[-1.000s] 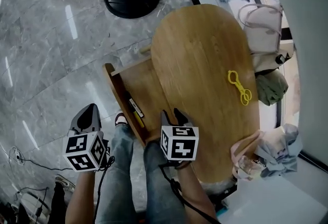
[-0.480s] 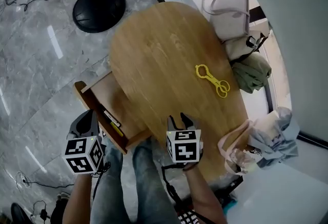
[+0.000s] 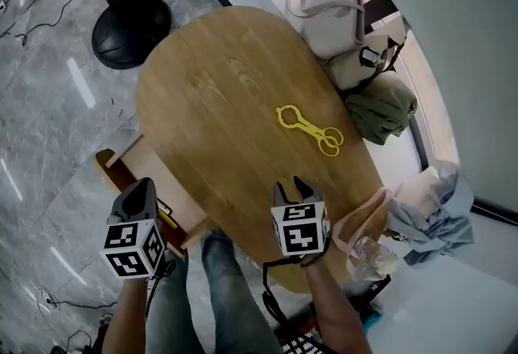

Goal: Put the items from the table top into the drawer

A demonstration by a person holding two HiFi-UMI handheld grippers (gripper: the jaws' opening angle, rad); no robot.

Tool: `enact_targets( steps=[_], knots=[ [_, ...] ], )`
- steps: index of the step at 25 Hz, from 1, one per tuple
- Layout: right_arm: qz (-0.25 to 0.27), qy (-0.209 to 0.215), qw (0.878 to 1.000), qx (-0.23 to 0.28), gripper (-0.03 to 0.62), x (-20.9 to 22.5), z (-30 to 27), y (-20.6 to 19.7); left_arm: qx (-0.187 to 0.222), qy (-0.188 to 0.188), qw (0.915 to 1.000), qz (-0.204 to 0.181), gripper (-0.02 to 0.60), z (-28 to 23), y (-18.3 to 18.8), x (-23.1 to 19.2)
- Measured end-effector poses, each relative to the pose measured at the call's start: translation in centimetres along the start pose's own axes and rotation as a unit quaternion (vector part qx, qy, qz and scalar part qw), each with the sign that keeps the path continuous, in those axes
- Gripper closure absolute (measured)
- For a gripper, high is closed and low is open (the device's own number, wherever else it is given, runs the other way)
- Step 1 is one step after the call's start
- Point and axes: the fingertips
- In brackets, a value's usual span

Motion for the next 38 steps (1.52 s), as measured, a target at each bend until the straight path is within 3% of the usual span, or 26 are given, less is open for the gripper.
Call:
enact_targets(
  steps=[9, 23, 38],
  knots=[
    [0.012, 0.006, 1.000, 0.011, 0.448, 4.1, -1.1, 0.8, -0.016, -0.016, 0.9997, -0.003, 0.588, -2.6, 1.1, 4.7],
    [0.043, 0.002, 0.999, 0.005, 0.448, 9.4, -2.9, 1.9, -0.028, -0.020, 0.9993, -0.012, 0.588, -5.9, 2.4, 8.4],
    [0.139, -0.009, 0.990, 0.011, 0.448, 11.5, -5.3, 4.1, -0.031, -0.029, 0.9987, -0.029, 0.588, -8.6, 3.5, 10.3]
  ],
)
Point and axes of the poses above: the fingertips, and each gripper's own axes: z backward along the fingers, x to its right, y out of its top, and after that the axes turned 8 degrees about -x, right-handed
